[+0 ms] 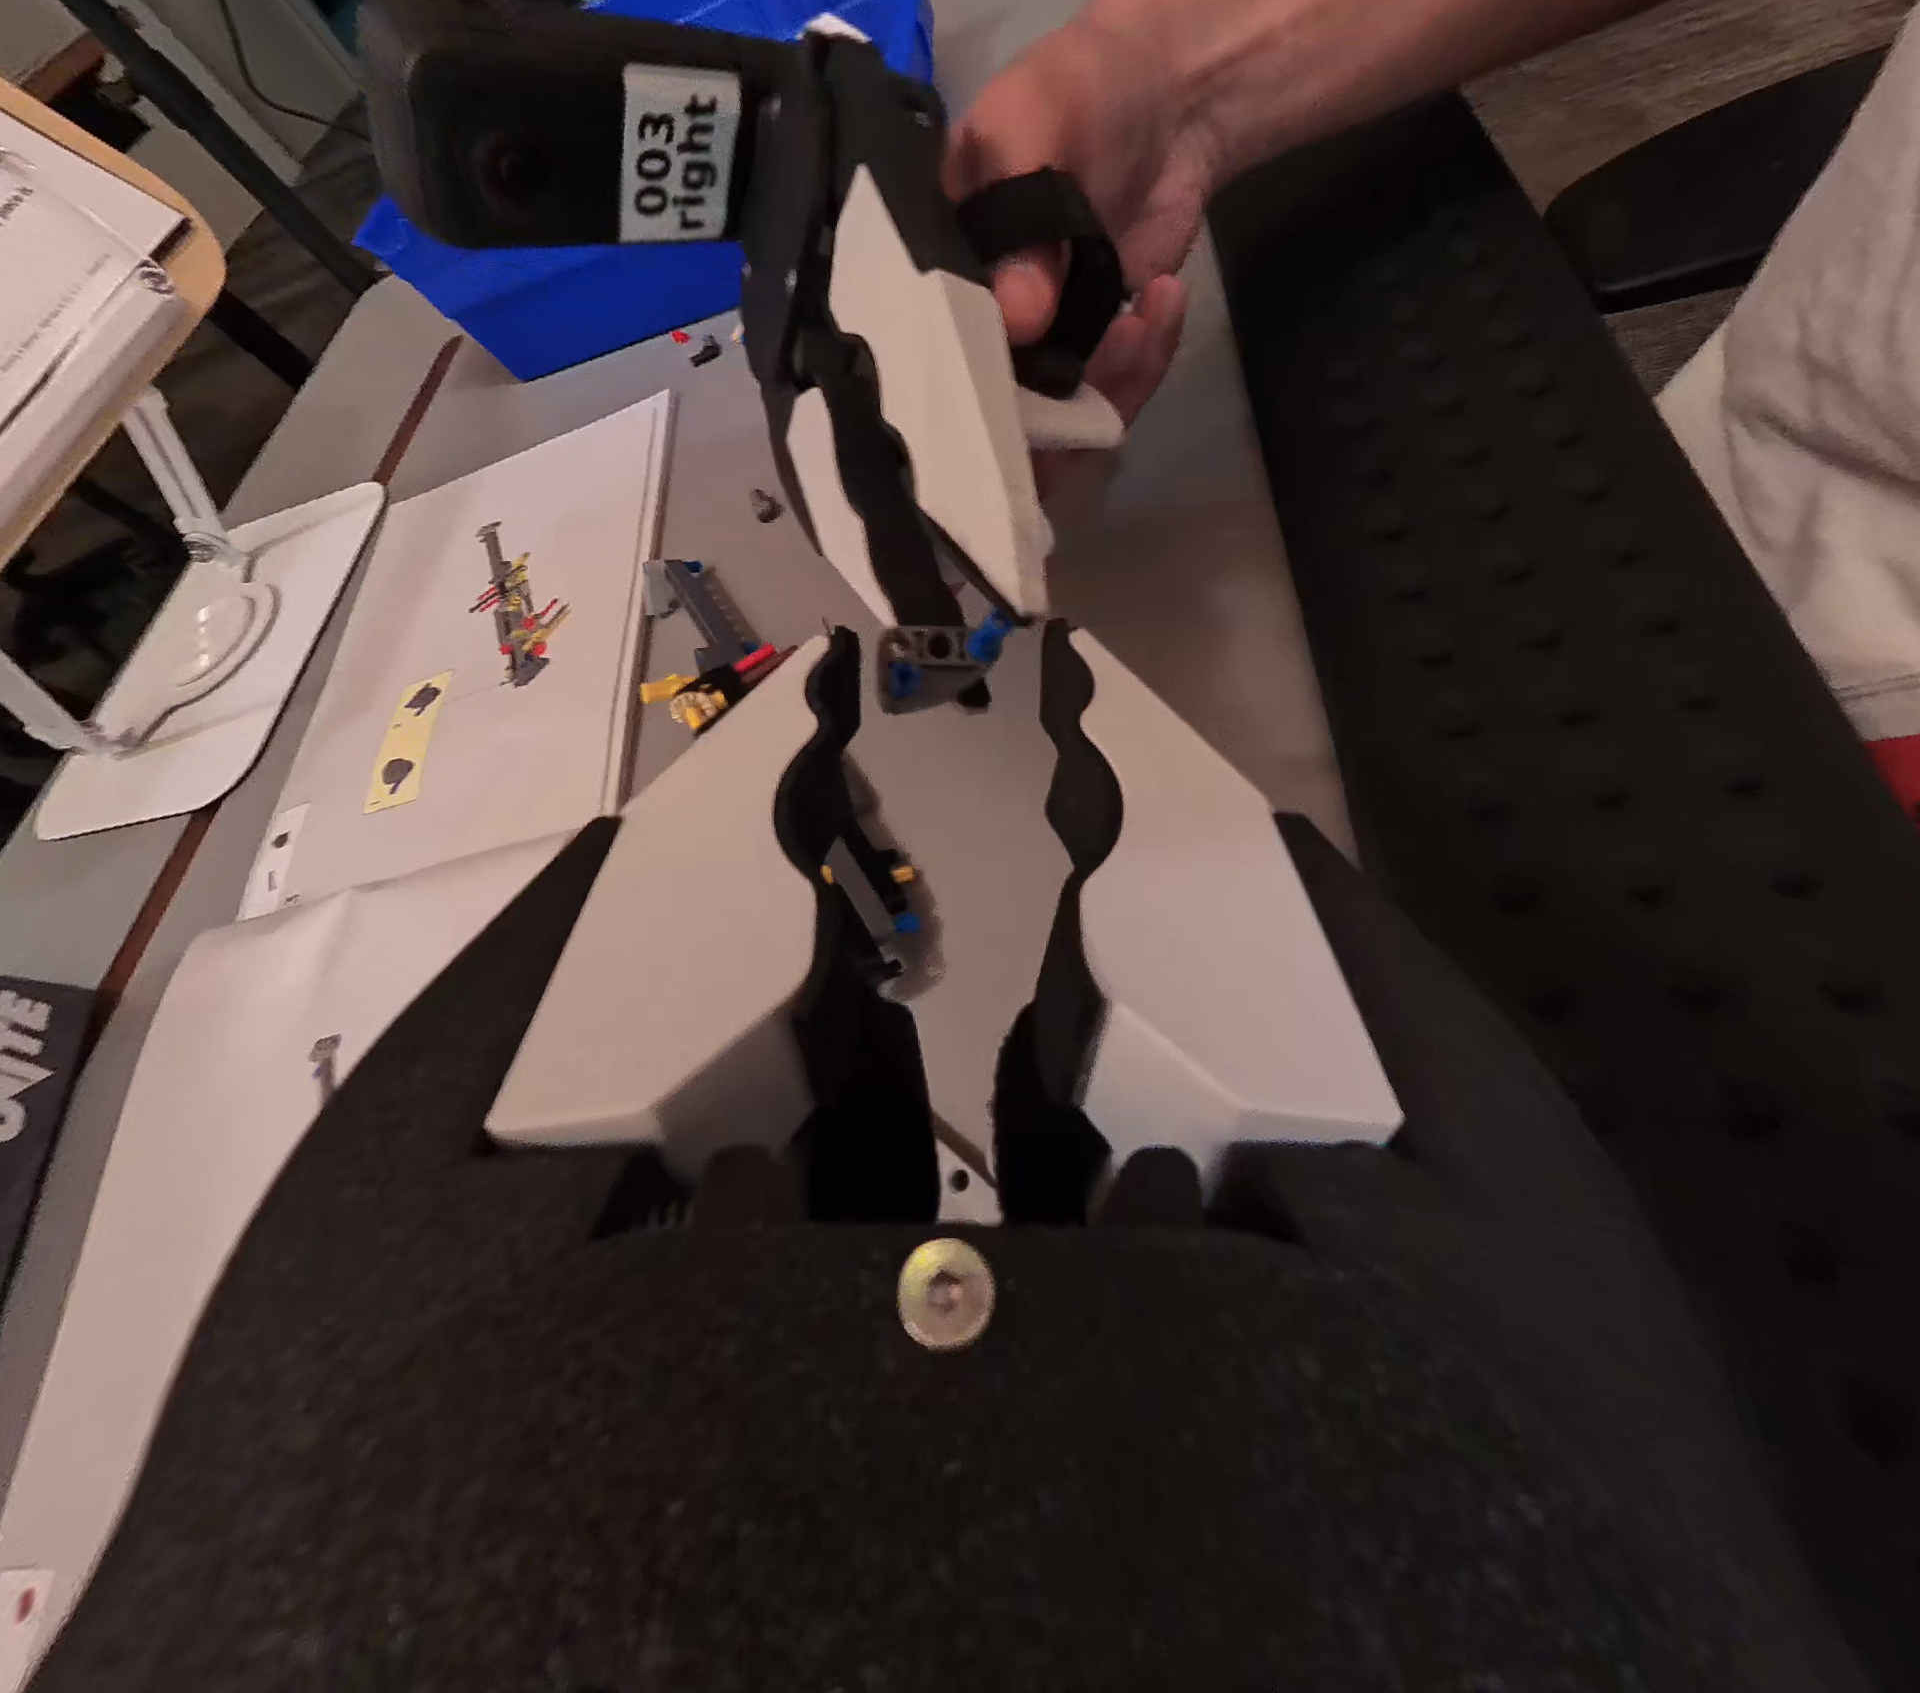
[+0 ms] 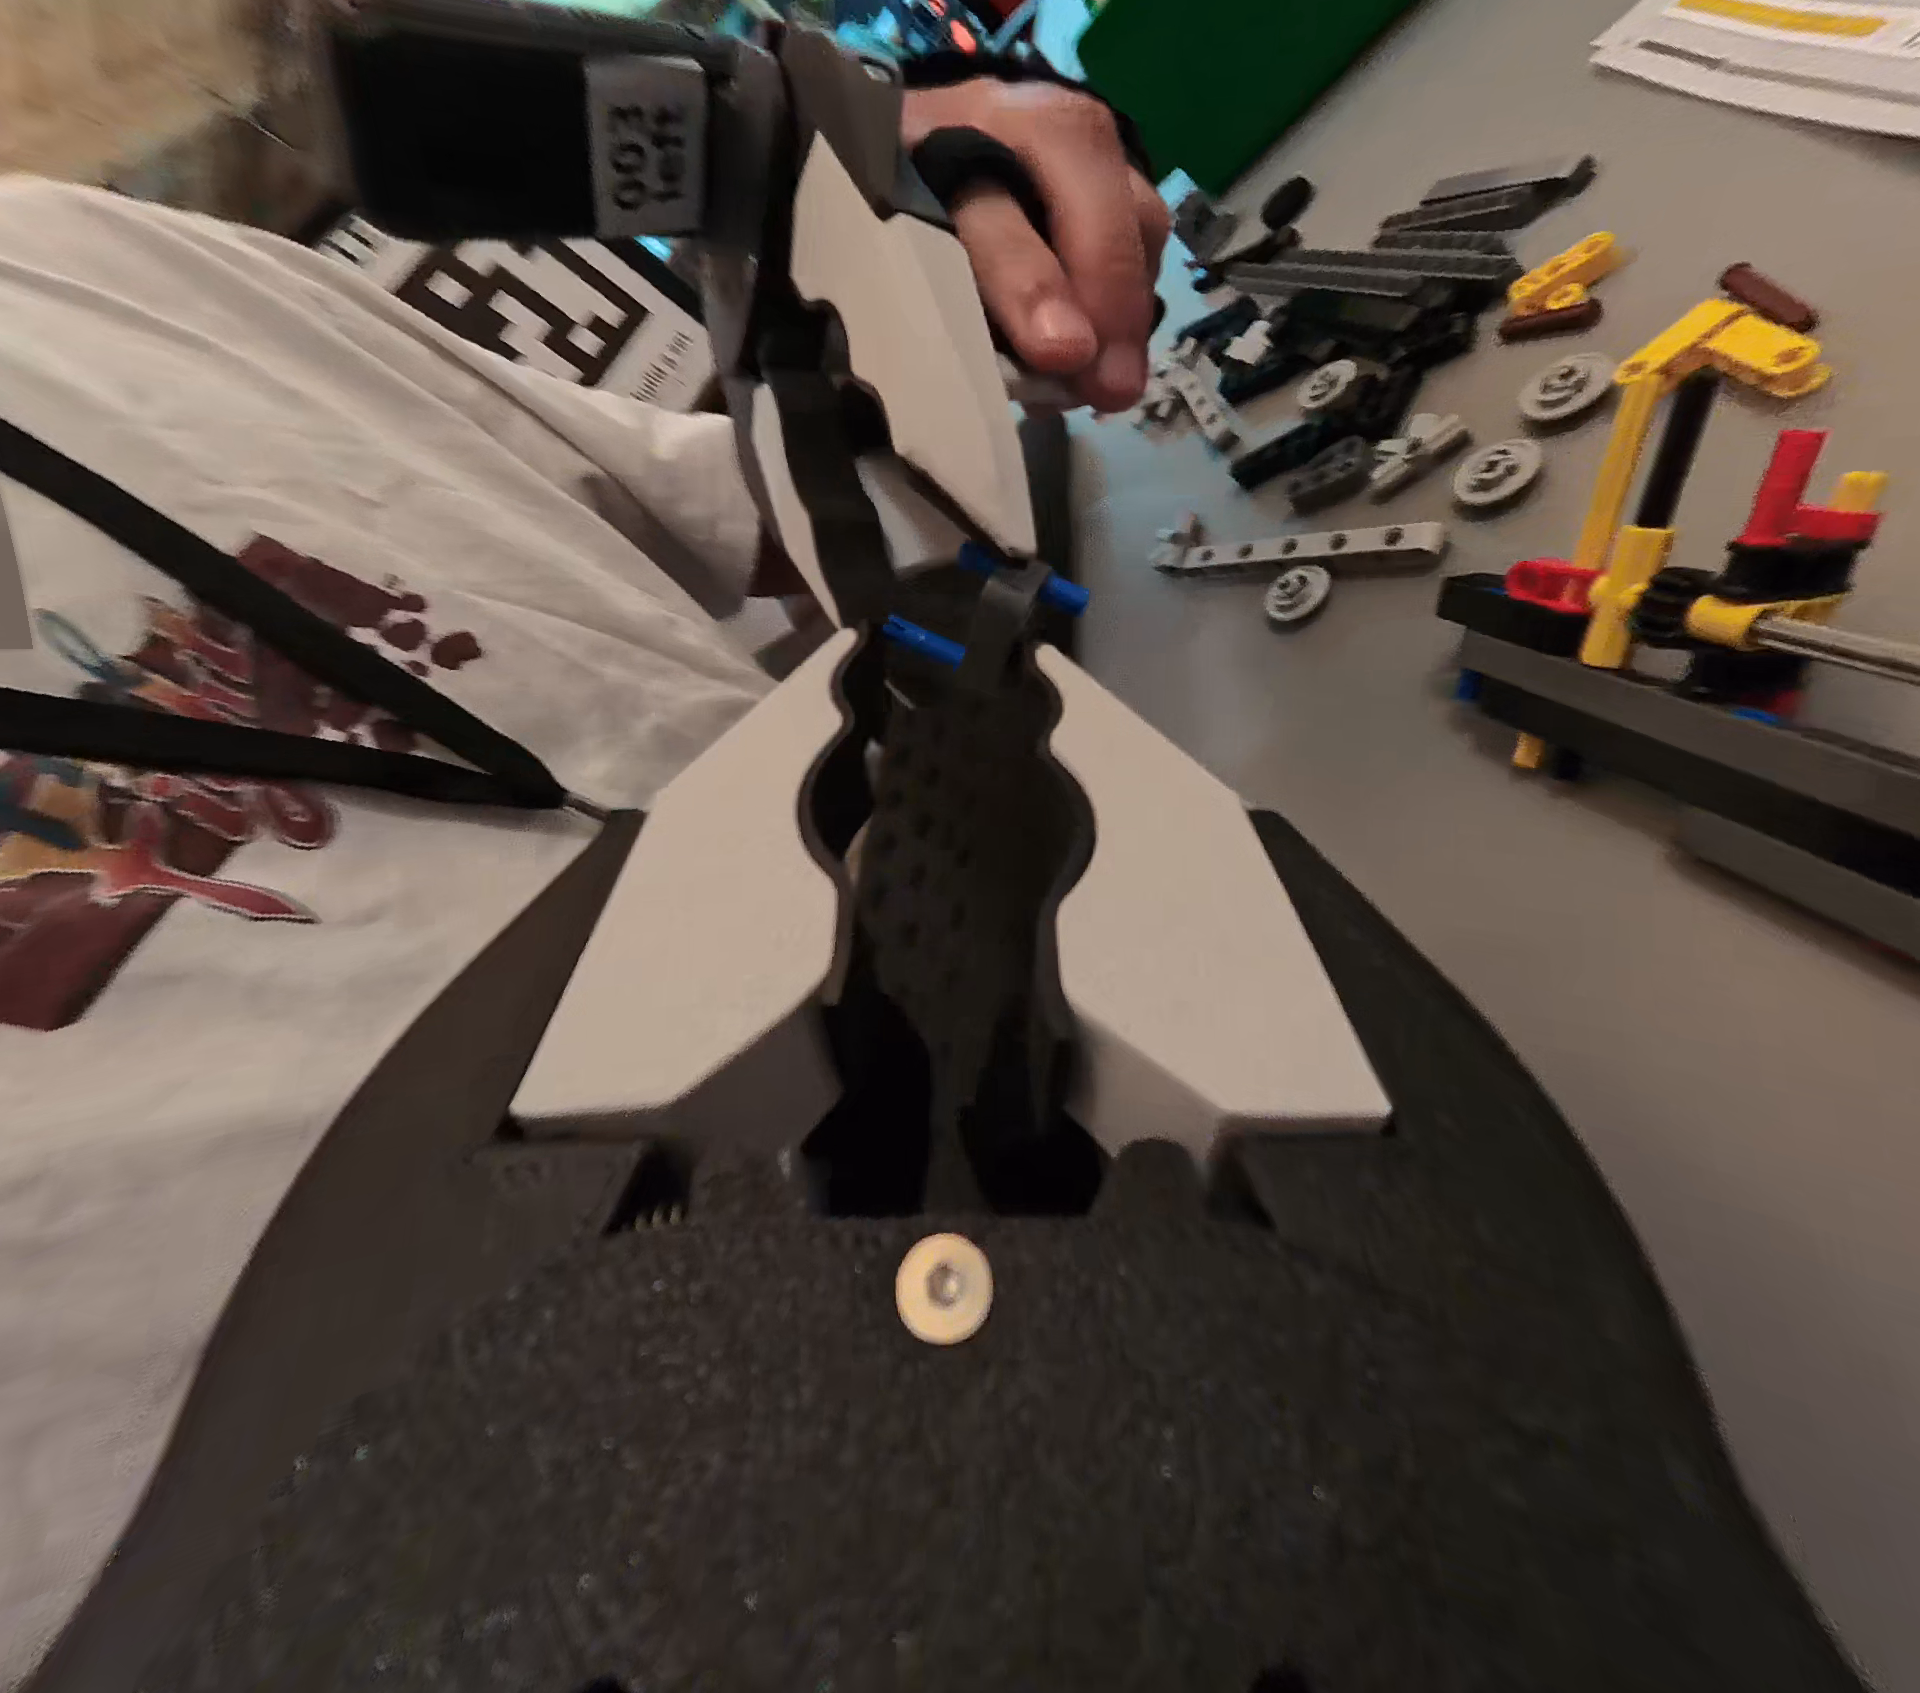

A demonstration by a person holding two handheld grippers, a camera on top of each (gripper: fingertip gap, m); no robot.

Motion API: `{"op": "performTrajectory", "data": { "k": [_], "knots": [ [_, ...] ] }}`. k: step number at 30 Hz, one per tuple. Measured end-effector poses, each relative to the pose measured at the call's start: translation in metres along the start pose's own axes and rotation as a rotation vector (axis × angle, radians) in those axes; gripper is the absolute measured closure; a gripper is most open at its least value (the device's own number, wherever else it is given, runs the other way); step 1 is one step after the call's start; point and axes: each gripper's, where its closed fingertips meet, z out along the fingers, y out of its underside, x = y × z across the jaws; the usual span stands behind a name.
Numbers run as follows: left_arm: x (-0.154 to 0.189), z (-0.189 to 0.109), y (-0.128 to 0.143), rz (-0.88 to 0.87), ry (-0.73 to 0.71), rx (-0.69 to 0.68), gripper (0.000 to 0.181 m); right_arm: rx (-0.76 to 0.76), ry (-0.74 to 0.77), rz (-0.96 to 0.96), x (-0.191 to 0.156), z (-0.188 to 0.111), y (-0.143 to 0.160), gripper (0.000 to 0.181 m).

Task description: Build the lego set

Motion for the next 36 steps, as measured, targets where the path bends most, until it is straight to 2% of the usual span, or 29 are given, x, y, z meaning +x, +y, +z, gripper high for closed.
{"op": "performTrajectory", "data": {
  "k": [1, 3, 6, 8, 10, 13, 18, 21, 25, 30, 33, 36],
  "knots": [
    [-0.001, 0.001, 0.001, 0.003, -0.008, -0.006, 0.147, -0.019, 0.026, -0.021, 0.001, 0.001, 0.001, 0.157],
    [-0.001, 0.004, 0.005, 0.010, -0.010, -0.029, 0.158, -0.039, 0.044, -0.043, -0.001, 0.002, 0.002, 0.157],
    [-0.007, 0.001, -0.001, 0.058, -0.081, 0.008, 0.159, -0.010, 0.036, -0.047, -0.005, 0.000, -0.003, 0.157],
    [-0.012, -0.004, -0.016, 0.075, -0.129, 0.104, 0.159, 0.078, -0.077, -0.019, -0.019, -0.005, -0.013, 0.157],
    [-0.014, -0.011, -0.031, 0.093, -0.160, 0.203, 0.159, 0.171, -0.266, 0.086, -0.034, -0.011, -0.022, 0.157],
    [-0.011, -0.016, -0.048, 0.125, -0.162, 0.318, 0.159, 0.201, -0.533, 0.209, -0.054, -0.012, -0.019, 0.156],
    [-0.005, -0.018, -0.059, 0.132, -0.150, 0.393, 0.159, 0.251, -0.697, 0.295, -0.061, -0.012, -0.022, 0.161],
    [-0.004, -0.016, -0.059, 0.140, -0.166, 0.392, 0.159, 0.270, -0.692, 0.280, -0.058, -0.013, -0.025, 0.170],
    [-0.003, -0.016, -0.060, 0.133, -0.163, 0.403, 0.159, 0.242, -0.691, 0.257, -0.061, -0.013, -0.023, 0.166],
    [-0.004, -0.014, -0.056, 0.150, -0.168, 0.376, 0.159, 0.238, -0.618, 0.203, -0.054, -0.012, -0.022, 0.170],
    [-0.008, -0.011, -0.039, 0.087, -0.185, 0.272, 0.159, 0.255, -0.485, 0.123, -0.042, -0.014, -0.023, 0.171],
    [-0.018, -0.020, -0.002, -0.089, -0.199, 0.131, 0.154, 0.257, -0.227, -0.012, -0.016, -0.019, -0.022, 0.171]
  ]
}}
